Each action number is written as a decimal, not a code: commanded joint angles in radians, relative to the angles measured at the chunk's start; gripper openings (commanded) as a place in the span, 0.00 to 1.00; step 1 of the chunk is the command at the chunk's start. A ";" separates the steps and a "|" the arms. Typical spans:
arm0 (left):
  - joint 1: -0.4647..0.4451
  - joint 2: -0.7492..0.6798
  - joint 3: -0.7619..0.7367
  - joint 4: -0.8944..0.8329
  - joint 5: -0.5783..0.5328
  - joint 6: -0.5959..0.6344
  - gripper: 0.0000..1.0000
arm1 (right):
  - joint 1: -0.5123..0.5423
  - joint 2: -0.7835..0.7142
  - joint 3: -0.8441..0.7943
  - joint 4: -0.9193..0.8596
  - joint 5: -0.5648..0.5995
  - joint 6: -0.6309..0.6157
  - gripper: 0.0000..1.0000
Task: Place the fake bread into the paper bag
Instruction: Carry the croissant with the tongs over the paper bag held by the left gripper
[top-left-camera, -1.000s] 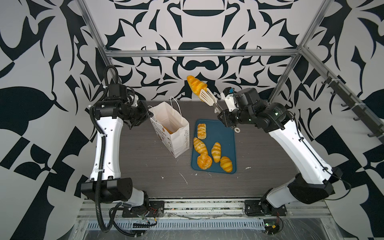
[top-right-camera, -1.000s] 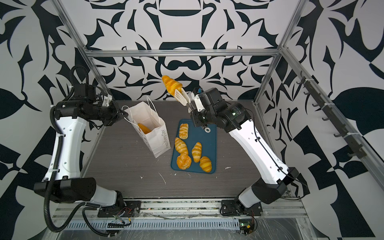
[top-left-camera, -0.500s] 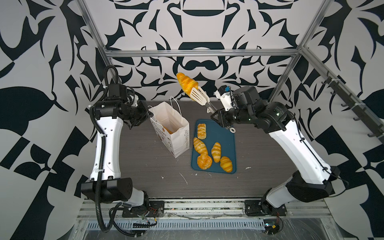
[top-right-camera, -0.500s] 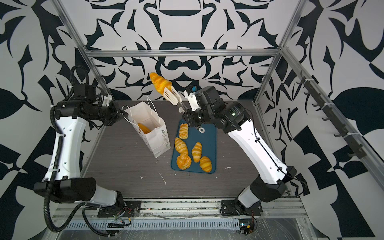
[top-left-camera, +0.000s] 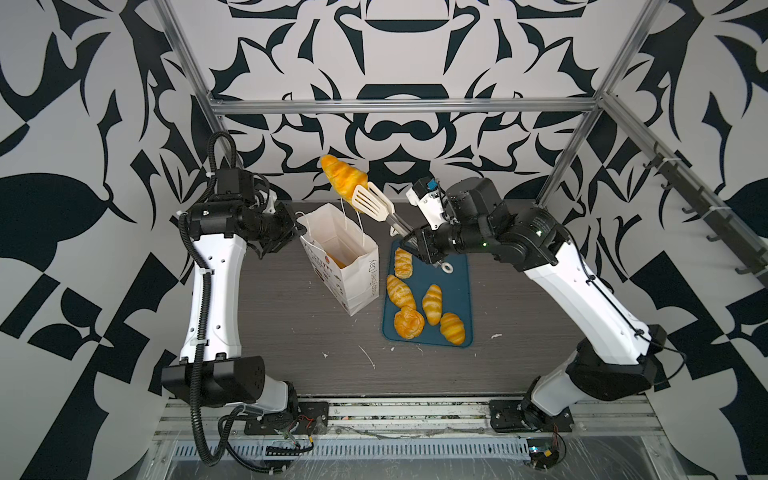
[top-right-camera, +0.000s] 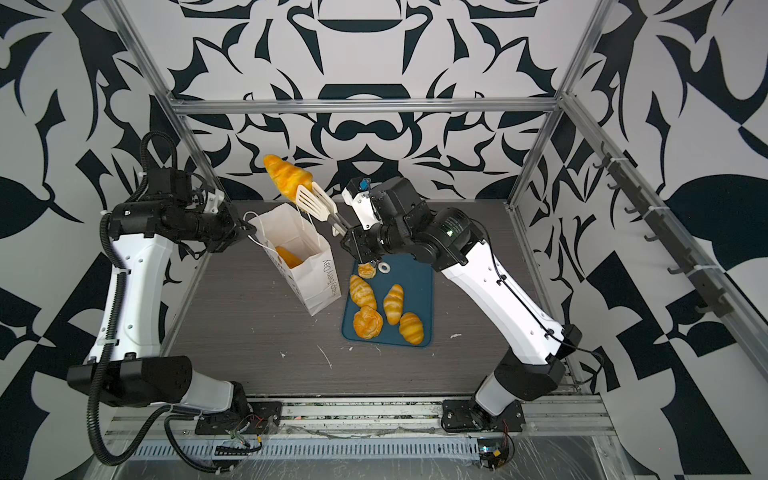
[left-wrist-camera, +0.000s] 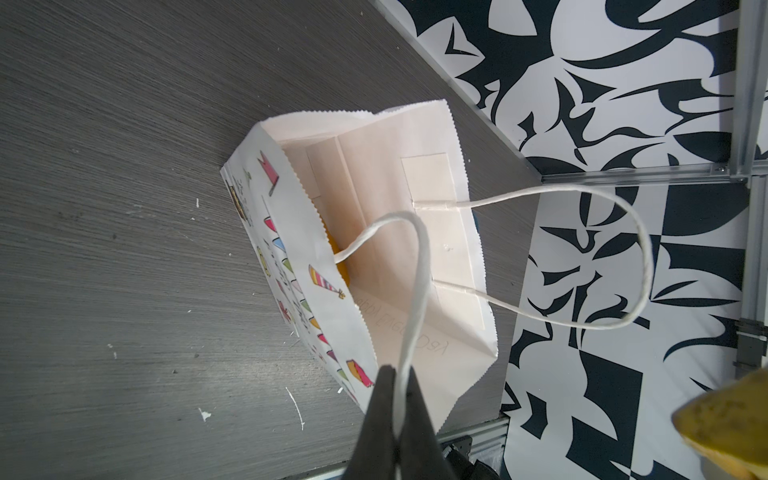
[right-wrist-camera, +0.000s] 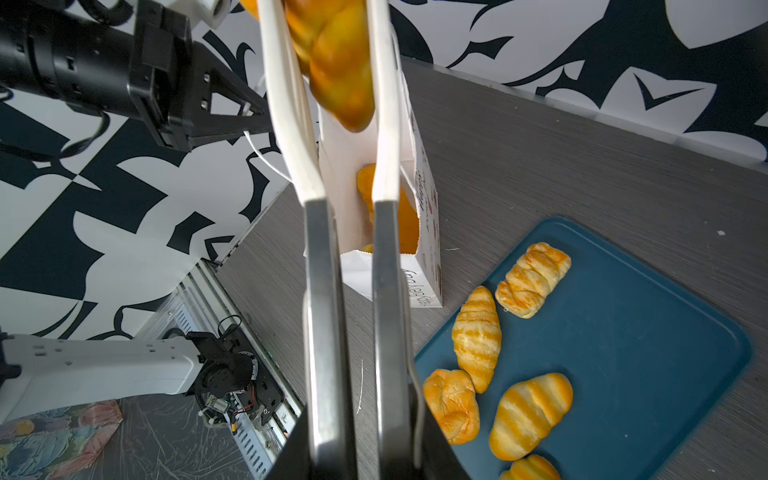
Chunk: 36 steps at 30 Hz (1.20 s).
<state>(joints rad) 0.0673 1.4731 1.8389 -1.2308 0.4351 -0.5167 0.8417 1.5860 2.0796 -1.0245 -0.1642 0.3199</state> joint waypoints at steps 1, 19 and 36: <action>0.005 -0.023 -0.012 -0.026 0.003 -0.001 0.00 | 0.018 -0.009 0.050 0.098 -0.020 0.007 0.30; 0.005 -0.029 -0.020 -0.026 -0.001 -0.002 0.00 | 0.054 -0.002 -0.070 0.134 -0.033 0.019 0.30; 0.005 -0.033 -0.028 -0.023 -0.003 0.003 0.00 | 0.055 -0.015 -0.199 0.164 -0.023 0.025 0.29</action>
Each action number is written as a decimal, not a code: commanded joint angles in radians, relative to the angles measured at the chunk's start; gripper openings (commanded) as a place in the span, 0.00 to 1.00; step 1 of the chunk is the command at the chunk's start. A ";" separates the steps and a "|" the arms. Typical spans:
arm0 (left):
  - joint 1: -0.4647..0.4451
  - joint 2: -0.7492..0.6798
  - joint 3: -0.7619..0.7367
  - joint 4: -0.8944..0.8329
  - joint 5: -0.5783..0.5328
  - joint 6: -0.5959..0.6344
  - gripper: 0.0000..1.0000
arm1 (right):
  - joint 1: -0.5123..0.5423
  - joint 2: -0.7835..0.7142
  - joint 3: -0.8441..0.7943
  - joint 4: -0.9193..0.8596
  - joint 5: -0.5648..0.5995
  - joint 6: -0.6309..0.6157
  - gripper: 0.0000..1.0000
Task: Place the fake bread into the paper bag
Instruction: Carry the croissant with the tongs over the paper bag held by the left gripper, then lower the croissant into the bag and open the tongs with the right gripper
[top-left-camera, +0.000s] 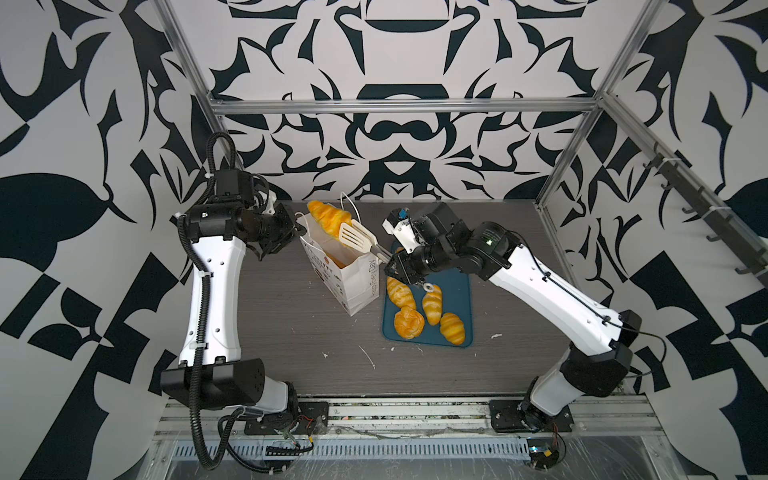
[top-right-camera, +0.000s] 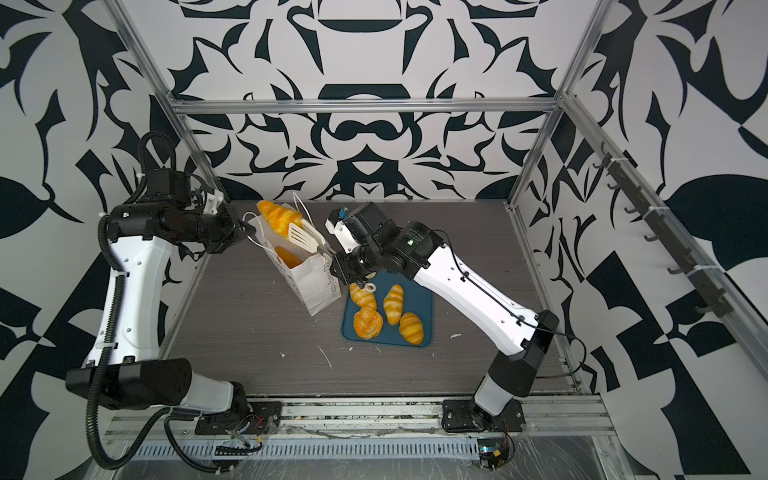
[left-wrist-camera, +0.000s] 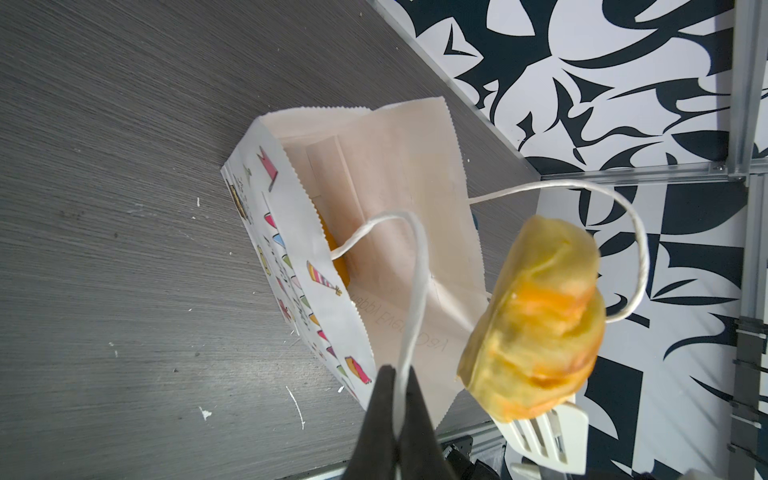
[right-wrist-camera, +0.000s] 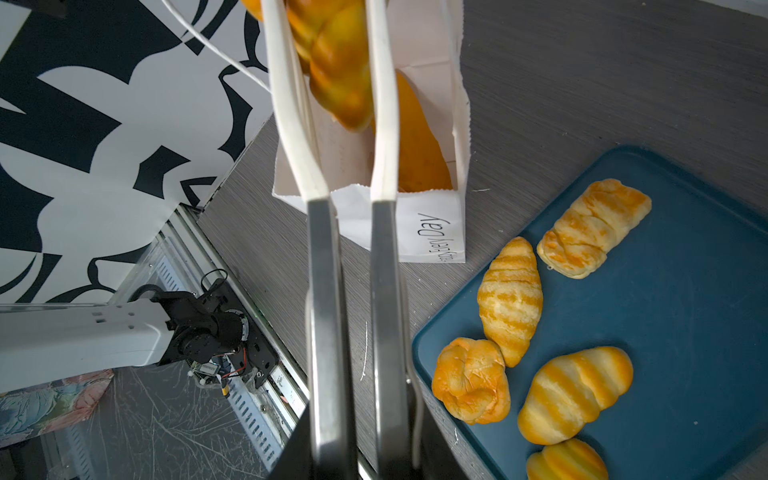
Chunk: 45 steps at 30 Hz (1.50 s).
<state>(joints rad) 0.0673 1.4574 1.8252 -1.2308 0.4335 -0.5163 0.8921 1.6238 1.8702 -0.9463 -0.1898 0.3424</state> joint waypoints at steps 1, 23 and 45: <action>0.006 -0.018 -0.014 -0.022 -0.001 0.002 0.00 | 0.005 -0.053 0.005 0.085 0.002 0.006 0.29; 0.006 -0.030 -0.027 -0.024 0.004 -0.003 0.00 | 0.004 -0.063 -0.056 0.081 0.006 0.021 0.35; 0.006 -0.013 0.005 -0.028 0.006 -0.004 0.00 | 0.005 -0.034 0.045 0.040 0.027 -0.011 0.41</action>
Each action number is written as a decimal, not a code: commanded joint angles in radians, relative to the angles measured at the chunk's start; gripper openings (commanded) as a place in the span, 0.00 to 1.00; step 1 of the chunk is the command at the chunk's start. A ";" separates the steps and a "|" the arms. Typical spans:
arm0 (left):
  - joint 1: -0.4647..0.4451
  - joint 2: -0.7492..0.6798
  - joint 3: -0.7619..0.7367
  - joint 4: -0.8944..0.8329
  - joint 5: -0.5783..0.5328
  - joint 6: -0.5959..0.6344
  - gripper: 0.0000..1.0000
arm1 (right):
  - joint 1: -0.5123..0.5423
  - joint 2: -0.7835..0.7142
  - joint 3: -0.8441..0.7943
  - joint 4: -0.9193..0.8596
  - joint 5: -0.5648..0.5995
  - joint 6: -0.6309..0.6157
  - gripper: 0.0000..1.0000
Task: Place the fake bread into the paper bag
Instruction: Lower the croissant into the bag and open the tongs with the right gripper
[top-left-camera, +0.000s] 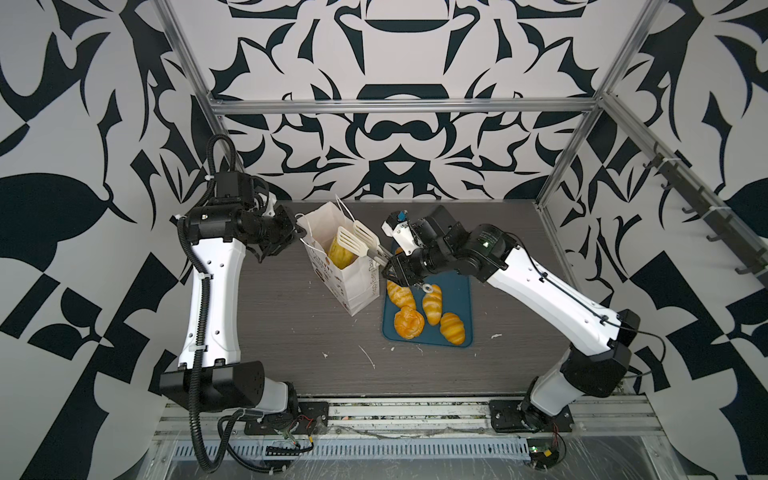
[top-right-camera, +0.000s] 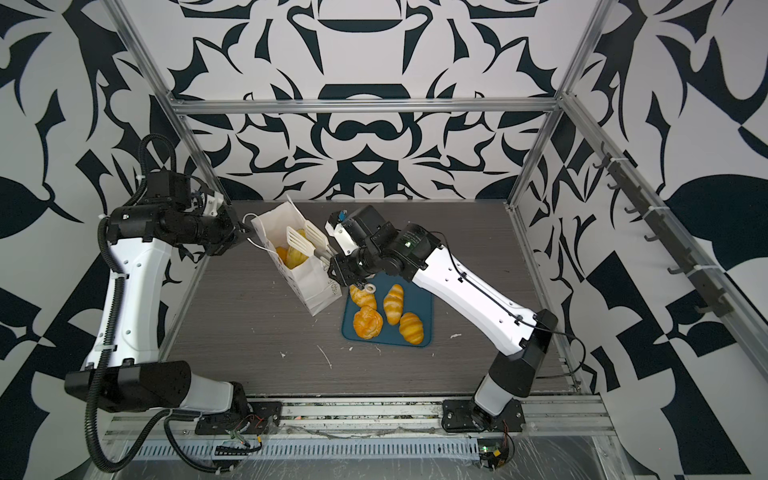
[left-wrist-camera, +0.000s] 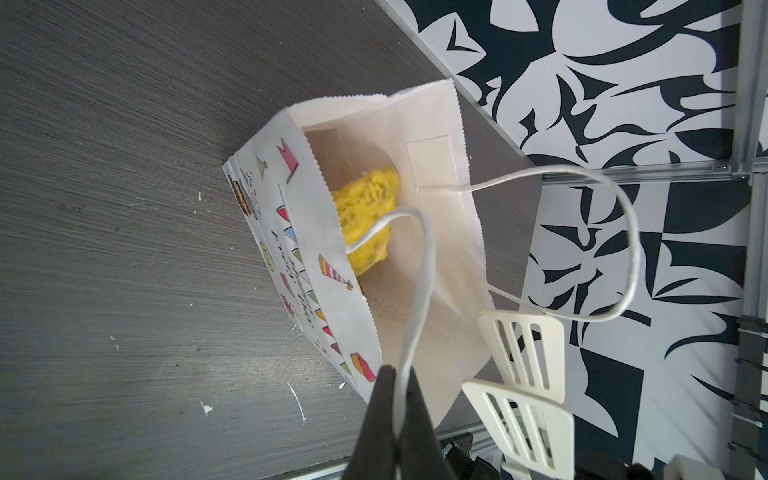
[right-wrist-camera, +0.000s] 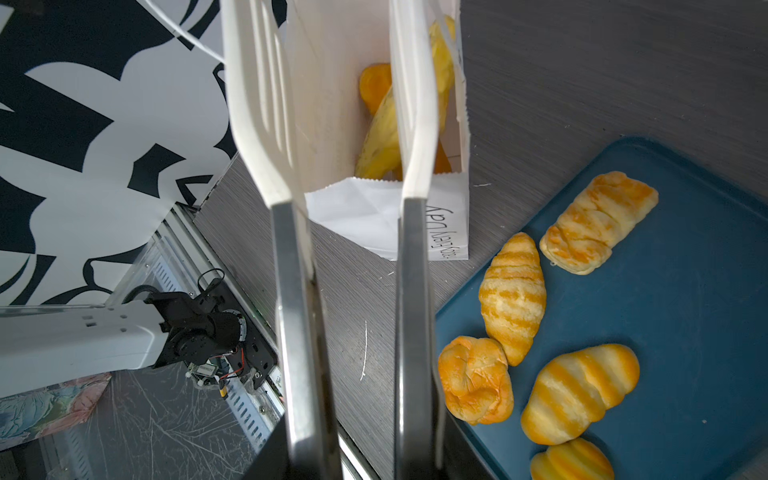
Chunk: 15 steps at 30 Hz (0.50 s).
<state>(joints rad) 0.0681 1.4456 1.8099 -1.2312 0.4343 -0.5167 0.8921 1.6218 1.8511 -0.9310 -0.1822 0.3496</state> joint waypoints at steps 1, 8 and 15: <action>0.005 -0.001 0.020 -0.026 0.007 -0.004 0.00 | 0.005 -0.033 0.068 0.027 0.027 -0.020 0.41; 0.005 -0.002 0.018 -0.025 0.006 -0.003 0.00 | 0.004 -0.025 0.133 0.027 0.043 -0.021 0.41; 0.005 -0.005 0.014 -0.025 0.006 -0.002 0.00 | 0.003 -0.020 0.194 0.017 0.062 -0.029 0.41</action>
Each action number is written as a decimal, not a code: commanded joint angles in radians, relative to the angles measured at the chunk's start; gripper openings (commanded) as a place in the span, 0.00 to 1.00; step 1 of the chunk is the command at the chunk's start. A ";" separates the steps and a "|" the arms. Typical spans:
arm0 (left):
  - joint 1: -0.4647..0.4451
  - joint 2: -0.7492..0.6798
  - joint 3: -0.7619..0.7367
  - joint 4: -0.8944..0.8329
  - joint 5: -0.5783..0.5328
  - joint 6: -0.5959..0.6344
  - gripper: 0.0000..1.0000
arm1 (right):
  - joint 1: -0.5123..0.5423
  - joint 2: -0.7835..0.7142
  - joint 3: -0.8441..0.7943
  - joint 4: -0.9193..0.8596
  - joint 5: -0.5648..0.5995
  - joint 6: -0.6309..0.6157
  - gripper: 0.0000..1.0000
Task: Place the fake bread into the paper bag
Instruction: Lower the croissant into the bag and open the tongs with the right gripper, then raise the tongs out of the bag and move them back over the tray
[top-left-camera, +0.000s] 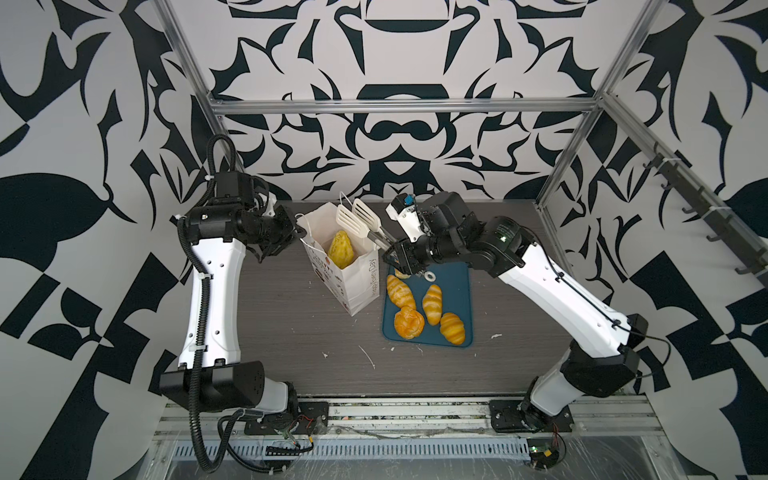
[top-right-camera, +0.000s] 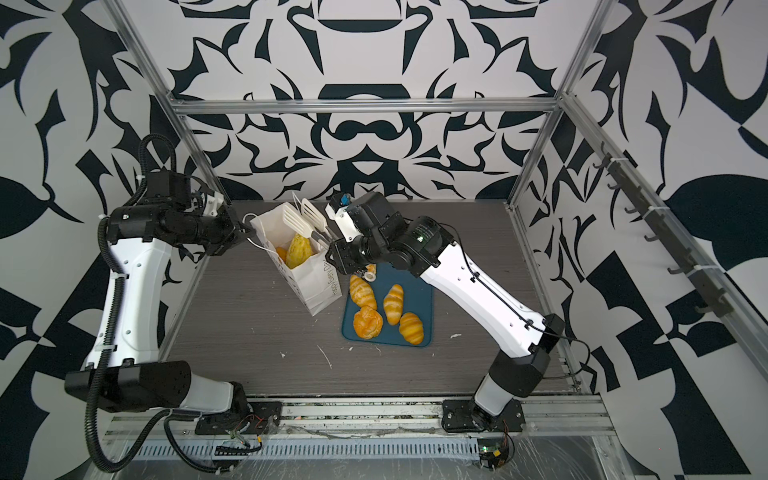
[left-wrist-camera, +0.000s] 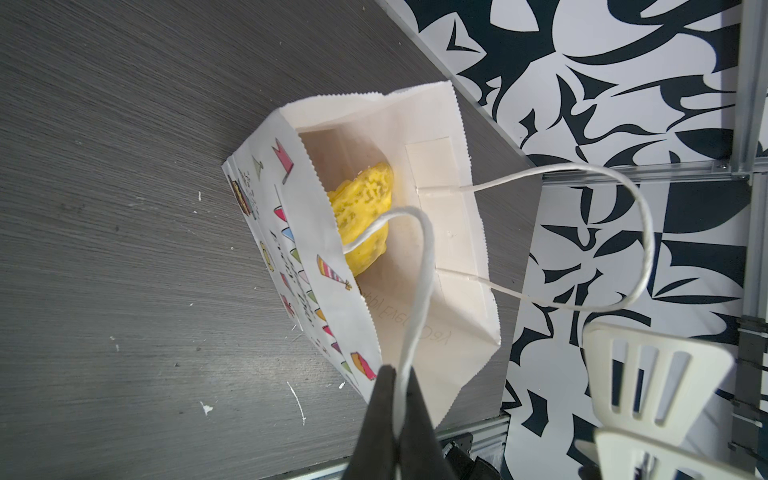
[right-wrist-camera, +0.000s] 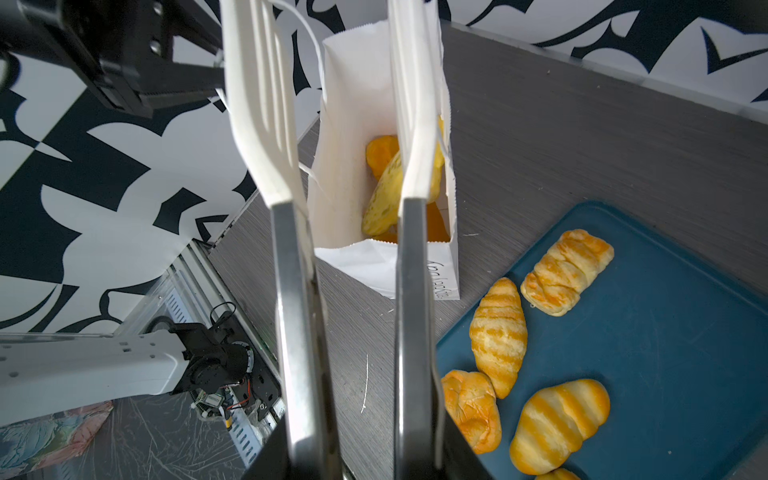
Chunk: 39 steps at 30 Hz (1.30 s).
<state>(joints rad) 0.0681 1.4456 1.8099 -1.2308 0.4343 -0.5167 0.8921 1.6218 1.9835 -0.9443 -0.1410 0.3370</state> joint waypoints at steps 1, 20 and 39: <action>0.006 -0.005 0.015 -0.026 0.005 -0.002 0.00 | 0.003 -0.020 0.068 0.030 0.023 -0.017 0.41; 0.006 -0.010 0.011 -0.030 0.003 -0.002 0.00 | -0.086 -0.078 0.066 0.033 0.060 -0.038 0.42; 0.006 -0.017 0.000 -0.031 0.003 -0.001 0.00 | -0.287 -0.088 -0.034 -0.006 0.049 0.069 0.42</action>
<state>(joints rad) 0.0681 1.4456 1.8099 -1.2308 0.4343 -0.5167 0.6075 1.5444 1.9427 -0.9813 -0.0921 0.3775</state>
